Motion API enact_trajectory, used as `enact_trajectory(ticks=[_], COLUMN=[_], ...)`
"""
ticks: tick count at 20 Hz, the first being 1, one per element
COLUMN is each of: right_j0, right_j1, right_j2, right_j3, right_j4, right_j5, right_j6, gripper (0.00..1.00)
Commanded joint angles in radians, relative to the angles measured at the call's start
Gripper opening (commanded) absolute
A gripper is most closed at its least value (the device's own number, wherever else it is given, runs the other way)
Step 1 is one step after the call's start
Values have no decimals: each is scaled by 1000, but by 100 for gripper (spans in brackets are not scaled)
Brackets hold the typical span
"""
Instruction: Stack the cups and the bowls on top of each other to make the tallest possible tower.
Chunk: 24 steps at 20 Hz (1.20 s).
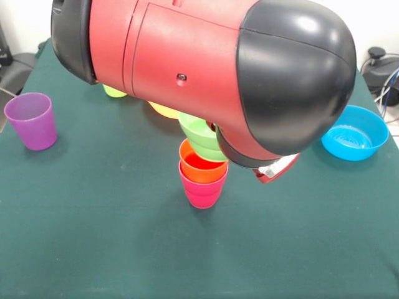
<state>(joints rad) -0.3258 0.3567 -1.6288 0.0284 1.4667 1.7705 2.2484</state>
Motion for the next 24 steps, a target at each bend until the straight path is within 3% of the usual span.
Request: enact_trajectory(ticks=[1, 9, 19, 24], right_j0=[24, 31, 57, 50], right_j1=[2, 5, 6, 10], right_j2=[4, 35, 130, 128], right_j3=[-18, -11, 4, -3], right_j4=[-77, -113, -204, -203], right_j5=[16, -10, -57, -88], right_j6=[-246, -237, -226, -236], gripper=[0, 0, 0, 0])
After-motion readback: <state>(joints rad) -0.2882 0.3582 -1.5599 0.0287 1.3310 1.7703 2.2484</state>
